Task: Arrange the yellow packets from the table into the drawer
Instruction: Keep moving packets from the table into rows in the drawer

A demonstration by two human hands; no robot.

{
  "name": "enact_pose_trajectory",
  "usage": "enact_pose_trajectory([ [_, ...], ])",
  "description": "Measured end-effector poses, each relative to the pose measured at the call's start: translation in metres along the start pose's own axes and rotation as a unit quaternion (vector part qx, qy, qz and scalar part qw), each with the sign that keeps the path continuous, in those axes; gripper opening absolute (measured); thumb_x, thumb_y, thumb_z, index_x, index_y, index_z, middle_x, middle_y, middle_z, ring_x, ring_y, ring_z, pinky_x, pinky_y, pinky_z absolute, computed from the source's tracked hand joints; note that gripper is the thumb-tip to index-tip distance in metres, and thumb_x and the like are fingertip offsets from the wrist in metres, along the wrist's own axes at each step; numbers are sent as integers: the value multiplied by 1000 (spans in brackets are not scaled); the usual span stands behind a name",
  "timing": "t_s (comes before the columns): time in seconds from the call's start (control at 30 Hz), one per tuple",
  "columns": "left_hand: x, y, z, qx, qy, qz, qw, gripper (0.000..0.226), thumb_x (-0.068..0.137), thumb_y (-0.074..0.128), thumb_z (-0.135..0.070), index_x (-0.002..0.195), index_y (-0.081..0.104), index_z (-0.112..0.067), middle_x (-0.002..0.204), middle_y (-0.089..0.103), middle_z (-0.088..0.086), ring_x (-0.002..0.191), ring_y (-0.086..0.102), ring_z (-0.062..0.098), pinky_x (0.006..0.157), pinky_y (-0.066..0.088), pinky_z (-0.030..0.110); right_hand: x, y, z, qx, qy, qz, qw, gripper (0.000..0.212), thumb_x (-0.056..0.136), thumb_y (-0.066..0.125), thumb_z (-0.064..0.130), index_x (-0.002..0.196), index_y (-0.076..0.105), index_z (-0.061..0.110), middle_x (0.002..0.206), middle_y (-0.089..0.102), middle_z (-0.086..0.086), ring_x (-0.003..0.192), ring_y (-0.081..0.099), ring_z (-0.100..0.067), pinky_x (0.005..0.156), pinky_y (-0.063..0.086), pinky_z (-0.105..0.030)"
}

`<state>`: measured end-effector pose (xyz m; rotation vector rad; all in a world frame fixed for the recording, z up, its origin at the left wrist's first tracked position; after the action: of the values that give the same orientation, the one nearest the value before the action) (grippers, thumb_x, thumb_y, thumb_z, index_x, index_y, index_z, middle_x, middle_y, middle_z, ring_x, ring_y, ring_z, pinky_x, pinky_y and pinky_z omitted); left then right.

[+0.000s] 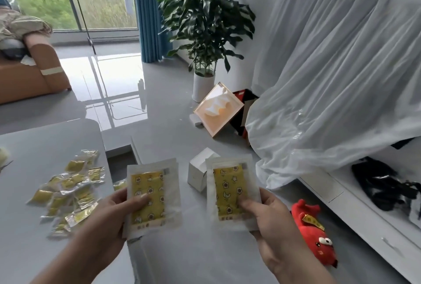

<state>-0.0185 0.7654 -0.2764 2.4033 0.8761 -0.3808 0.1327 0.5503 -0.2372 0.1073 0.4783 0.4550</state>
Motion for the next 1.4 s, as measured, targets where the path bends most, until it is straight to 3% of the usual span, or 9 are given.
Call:
enact_pose_trajectory([
  [0.07, 16, 6, -7, -25, 9, -3, 1000, 53, 56, 83, -12, 105, 66, 0, 91, 74, 20, 70, 73, 31, 51, 58, 34, 21, 0, 9, 7, -1, -8, 1000, 20, 87, 56, -8, 91, 71, 4, 87, 77, -13, 69, 73, -20, 62, 54, -31],
  [0.13, 31, 8, -15, -47, 20, -24, 998, 37, 68, 63, -4, 105, 64, 0, 85, 75, 17, 66, 73, 28, 48, 57, 32, 44, 2, 19, 17, -1, -10, 1000, 21, 87, 55, -9, 86, 70, 6, 80, 77, -11, 64, 73, -18, 63, 53, -33],
  [0.37, 81, -9, -27, -75, 36, -102, 991, 41, 71, 61, -6, 112, 61, -2, 92, 74, 18, 71, 73, 29, 52, 59, 34, 138, 9, 41, 9, 18, 13, 1000, 21, 88, 56, -6, 87, 71, 7, 84, 77, -13, 68, 72, -23, 66, 54, -35],
  [0.57, 149, 14, -48, -75, 64, -147, 984, 36, 70, 59, -4, 106, 64, 0, 88, 74, 18, 69, 73, 28, 54, 60, 36, 241, 23, 69, -13, 47, 63, 997, 17, 88, 56, -5, 91, 70, 4, 83, 77, -12, 65, 72, -21, 54, 55, -28],
  [0.93, 278, 59, -103, -135, 110, -225, 959, 37, 71, 59, -3, 107, 64, 2, 96, 73, 22, 73, 73, 29, 61, 61, 41, 416, 77, 142, -79, 72, 165, 980, 18, 88, 55, -6, 94, 69, 3, 90, 76, -17, 78, 72, -30, 83, 55, -47],
  [1.1, 310, 46, -124, -155, 113, -243, 951, 19, 67, 70, -5, 83, 75, 3, 97, 71, 28, 72, 73, 33, 55, 60, 39, 462, 120, 146, -102, 106, 202, 968, 18, 87, 56, -7, 95, 69, 1, 92, 75, -20, 83, 70, -36, 84, 54, -50],
  [1.2, 336, 23, -138, -166, 117, -258, 945, 49, 50, 89, -13, 93, 73, 4, 98, 71, 27, 74, 73, 33, 55, 60, 39, 494, 156, 146, -117, 119, 220, 961, 17, 87, 56, -7, 94, 69, 1, 92, 75, -21, 89, 69, -40, 88, 53, -54],
  [1.3, 367, -8, -153, -191, 132, -283, 931, 30, 69, 63, -1, 97, 70, 4, 97, 72, 25, 72, 73, 31, 53, 60, 36, 525, 202, 144, -134, 130, 241, 953, 17, 87, 57, -8, 96, 68, 0, 94, 74, -23, 92, 68, -41, 91, 51, -56],
  [1.4, 398, -44, -175, -197, 147, -314, 917, 21, 66, 63, -2, 82, 77, -3, 91, 74, 21, 71, 73, 31, 54, 60, 38, 557, 261, 141, -167, 126, 278, 937, 18, 86, 57, -8, 97, 69, 1, 92, 75, -20, 82, 71, -35, 81, 56, -48],
])
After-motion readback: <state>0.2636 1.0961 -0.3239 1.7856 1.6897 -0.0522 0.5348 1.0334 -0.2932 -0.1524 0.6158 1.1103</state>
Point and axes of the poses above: each hand's wrist, its own x-axis towards the middle knuckle, its own y-axis out of the palm, z = x × y, the point moved 9 cm from there along x, towards the middle knuckle
